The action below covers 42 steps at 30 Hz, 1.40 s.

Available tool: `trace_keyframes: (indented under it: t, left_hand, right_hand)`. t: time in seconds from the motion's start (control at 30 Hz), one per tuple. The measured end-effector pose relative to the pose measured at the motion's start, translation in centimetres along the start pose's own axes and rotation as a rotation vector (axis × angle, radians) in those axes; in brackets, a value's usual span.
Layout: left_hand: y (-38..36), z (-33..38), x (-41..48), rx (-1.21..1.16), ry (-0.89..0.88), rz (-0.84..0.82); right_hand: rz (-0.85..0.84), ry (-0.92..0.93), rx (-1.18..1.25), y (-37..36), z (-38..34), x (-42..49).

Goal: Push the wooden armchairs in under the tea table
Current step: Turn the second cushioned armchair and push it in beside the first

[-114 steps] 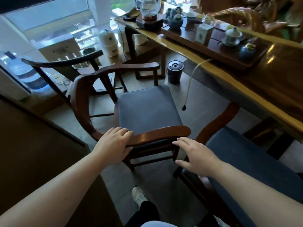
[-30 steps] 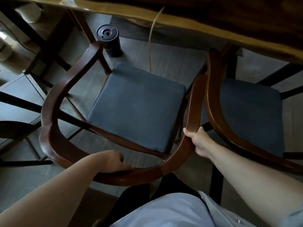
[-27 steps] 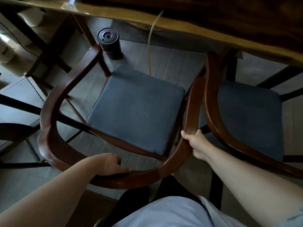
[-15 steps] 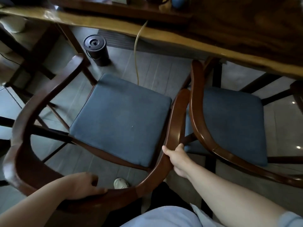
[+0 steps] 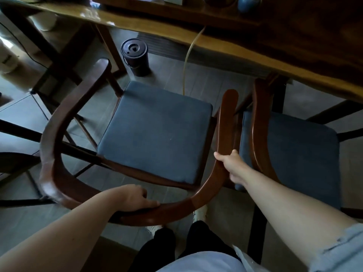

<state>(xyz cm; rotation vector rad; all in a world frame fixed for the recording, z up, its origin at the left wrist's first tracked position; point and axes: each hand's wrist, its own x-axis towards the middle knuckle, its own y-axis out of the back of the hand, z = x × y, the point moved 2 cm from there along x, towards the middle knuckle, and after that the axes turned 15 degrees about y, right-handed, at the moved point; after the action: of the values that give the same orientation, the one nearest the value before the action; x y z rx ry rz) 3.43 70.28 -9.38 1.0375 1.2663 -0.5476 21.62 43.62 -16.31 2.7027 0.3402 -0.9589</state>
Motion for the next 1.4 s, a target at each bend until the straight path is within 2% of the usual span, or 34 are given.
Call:
trace_keyframes:
  t: [0.1,0.2,0.27,0.37,0.43,0.47,0.53,0.57,0.7,0.8,1.1,1.4]
  left_hand:
    - [0.2,-0.1,-0.5,-0.009,-0.026,0.061]
    - [1.5,-1.9,-2.3,-0.072,-0.11,0.23]
    - [2.1,-3.5,-3.7,-0.064,-0.177,0.347]
    - [2.4,-7.9,-5.6,0.044,-0.283,0.583]
    - [2.2,-10.7,-6.3,0.101,-0.436,0.734]
    - [1.7,-12.3,-6.5,0.118,-0.522,0.816]
    - [0.8,-14.2,-6.2,0.23,-0.627,0.928]
    - [0.2,-14.8,-5.7,0.298,-0.638,0.936]
    - [0.4,-15.1,-4.1,0.341,-0.681,0.997]
    - [1.1,-15.1,-3.9,0.346,-0.762,1.024]
    - [1.8,-15.2,-2.5,0.343,-0.815,1.032]
    - [1.5,-14.7,-3.9,0.363,-0.853,1.083]
  right_hand:
    - [-0.004,0.021,-0.103,0.2,-0.2,-0.7]
    - [-0.039,0.168,-0.512,-0.3,-1.7,-2.2]
    - [-0.067,0.341,-0.807,-0.6,-2.7,-4.4]
    - [-0.156,0.73,-1.023,-3.1,-3.6,-9.8]
    - [-0.307,0.862,-0.979,-5.2,-3.4,-13.7]
    - [-0.461,0.894,-0.966,-6.7,-3.3,-15.3]
    - [-0.716,0.922,-1.106,-9.6,-1.8,-17.9]
    - [-0.754,0.945,-1.174,-10.8,-0.8,-18.8]
    - [-0.549,1.06,-1.21,-13.0,1.6,-18.9]
    - [-0.464,1.104,-1.199,-12.9,1.7,-18.2]
    - [-0.382,1.179,-1.184,-12.4,1.6,-17.9]
    - [-0.42,1.227,-1.249,-12.6,2.2,-17.6]
